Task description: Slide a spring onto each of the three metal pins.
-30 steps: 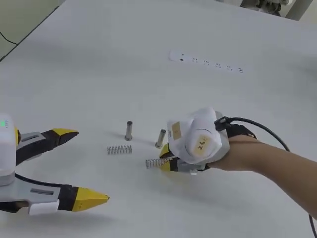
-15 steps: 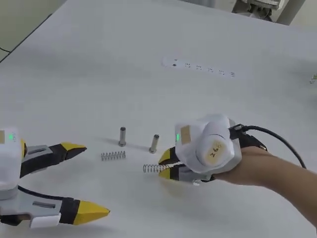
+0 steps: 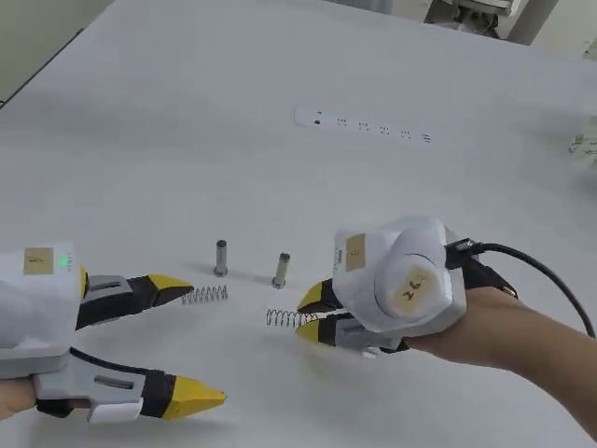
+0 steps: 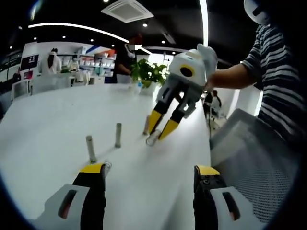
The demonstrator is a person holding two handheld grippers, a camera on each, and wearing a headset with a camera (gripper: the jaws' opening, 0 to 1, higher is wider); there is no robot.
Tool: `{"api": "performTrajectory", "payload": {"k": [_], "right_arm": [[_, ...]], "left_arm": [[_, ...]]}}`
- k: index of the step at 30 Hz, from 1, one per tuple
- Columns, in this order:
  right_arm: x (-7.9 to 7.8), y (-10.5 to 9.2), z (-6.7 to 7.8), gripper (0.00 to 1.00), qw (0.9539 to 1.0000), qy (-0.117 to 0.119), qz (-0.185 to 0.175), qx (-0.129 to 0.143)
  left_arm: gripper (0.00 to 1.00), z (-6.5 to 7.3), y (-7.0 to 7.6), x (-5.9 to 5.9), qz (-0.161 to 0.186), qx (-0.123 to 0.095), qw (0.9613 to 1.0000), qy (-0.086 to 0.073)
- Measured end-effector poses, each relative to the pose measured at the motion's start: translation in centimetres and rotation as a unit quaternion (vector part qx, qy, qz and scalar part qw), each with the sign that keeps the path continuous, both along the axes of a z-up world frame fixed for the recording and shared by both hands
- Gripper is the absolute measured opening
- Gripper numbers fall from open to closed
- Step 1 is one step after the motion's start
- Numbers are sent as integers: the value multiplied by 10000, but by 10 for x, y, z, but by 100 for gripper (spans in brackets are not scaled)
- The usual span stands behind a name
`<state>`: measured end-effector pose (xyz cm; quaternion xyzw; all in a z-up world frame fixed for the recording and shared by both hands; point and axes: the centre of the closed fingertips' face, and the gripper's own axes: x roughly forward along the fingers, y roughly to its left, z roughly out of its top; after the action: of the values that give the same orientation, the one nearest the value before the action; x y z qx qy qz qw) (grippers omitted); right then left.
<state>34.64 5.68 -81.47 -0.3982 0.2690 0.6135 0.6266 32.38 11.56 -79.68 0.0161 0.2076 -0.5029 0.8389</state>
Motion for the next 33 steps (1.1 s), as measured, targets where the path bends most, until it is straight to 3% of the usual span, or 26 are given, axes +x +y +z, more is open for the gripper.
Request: {"api": "performTrajectory", "payload": {"k": [10,15,26,33], "right_arm": [[-3,-3,8,8,9996,5,-276,42],[-5,-5,9,8,9993,67,-363,59],[-10,-6,9,8,9993,150,-352,60],[-11,-3,12,8,9994,135,-300,73]], "left_arm": [[54,4,-28,10,-432,-64,9990,-131],[50,8,-36,14,-499,-96,9985,-211],[26,11,-52,16,-789,-156,9964,-280],[22,10,-59,18,-870,-173,9956,-317]]}}
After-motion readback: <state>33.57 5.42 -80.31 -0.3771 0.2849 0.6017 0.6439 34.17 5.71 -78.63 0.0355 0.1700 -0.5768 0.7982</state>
